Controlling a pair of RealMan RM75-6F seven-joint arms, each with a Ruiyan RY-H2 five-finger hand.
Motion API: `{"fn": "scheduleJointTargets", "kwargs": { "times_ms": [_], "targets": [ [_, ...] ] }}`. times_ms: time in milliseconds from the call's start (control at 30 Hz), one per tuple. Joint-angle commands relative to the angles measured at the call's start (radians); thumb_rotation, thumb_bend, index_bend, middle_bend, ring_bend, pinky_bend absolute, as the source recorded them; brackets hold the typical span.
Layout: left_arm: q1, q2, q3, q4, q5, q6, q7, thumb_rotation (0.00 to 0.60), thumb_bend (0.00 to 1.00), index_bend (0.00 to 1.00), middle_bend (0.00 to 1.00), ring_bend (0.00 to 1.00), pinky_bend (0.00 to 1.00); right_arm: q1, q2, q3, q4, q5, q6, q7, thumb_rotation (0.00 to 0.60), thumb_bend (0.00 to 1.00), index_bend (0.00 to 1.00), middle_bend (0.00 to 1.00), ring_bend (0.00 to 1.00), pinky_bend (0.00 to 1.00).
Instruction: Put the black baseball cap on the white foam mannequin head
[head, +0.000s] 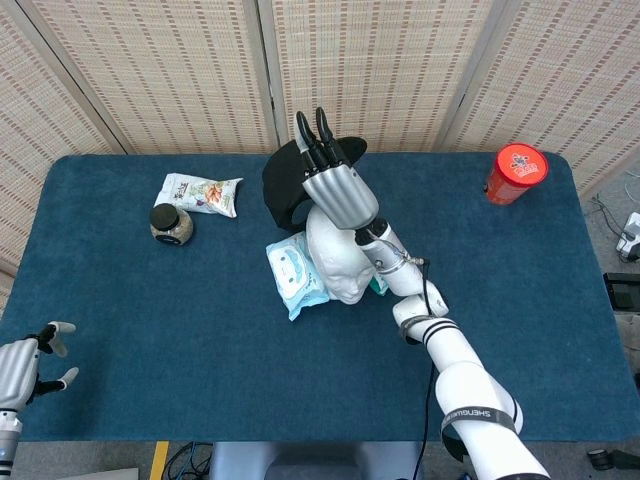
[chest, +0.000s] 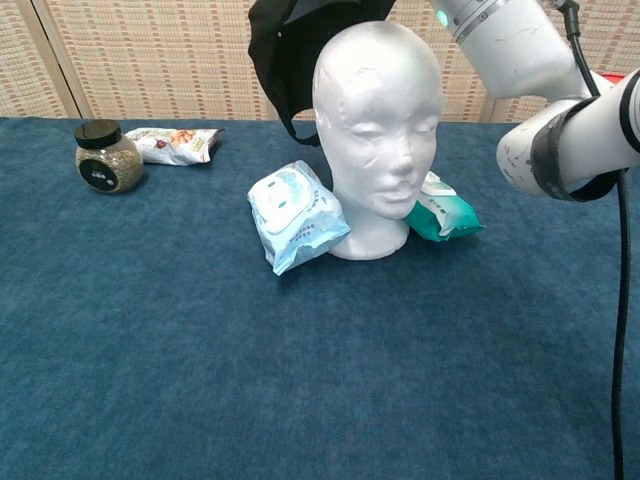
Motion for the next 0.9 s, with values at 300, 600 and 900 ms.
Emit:
{"fn": "scheduleJointTargets", "kwargs": {
  "times_ms": [300, 600, 900],
  "targets": [
    [-0.005, -0.012, 0.008, 0.002, -0.003, -0.021, -0.005, 0.600, 0.17, 0.32, 0.54, 0.45, 0.56, -0.042, 0.089, -0.053, -0.158, -0.065, 0.146, -0.032, 0.600, 0.49, 0.76, 0.18, 0.02, 0.06],
    [-0.011, -0.029, 0.017, 0.012, -0.007, -0.043, -0.004, 0.600, 0.17, 0.32, 0.54, 0.45, 0.56, -0.100, 0.217, -0.064, -0.381, -0.097, 0.198, -0.136, 0.600, 0.49, 0.76, 0.18, 0.02, 0.06],
    [-0.015, -0.039, 0.023, 0.018, -0.012, -0.059, -0.004, 0.600, 0.17, 0.32, 0.54, 0.45, 0.56, -0.178, 0.336, -0.077, -0.602, -0.131, 0.209, -0.247, 0.600, 0.49, 0.76, 0.18, 0.02, 0.05]
  ]
}}
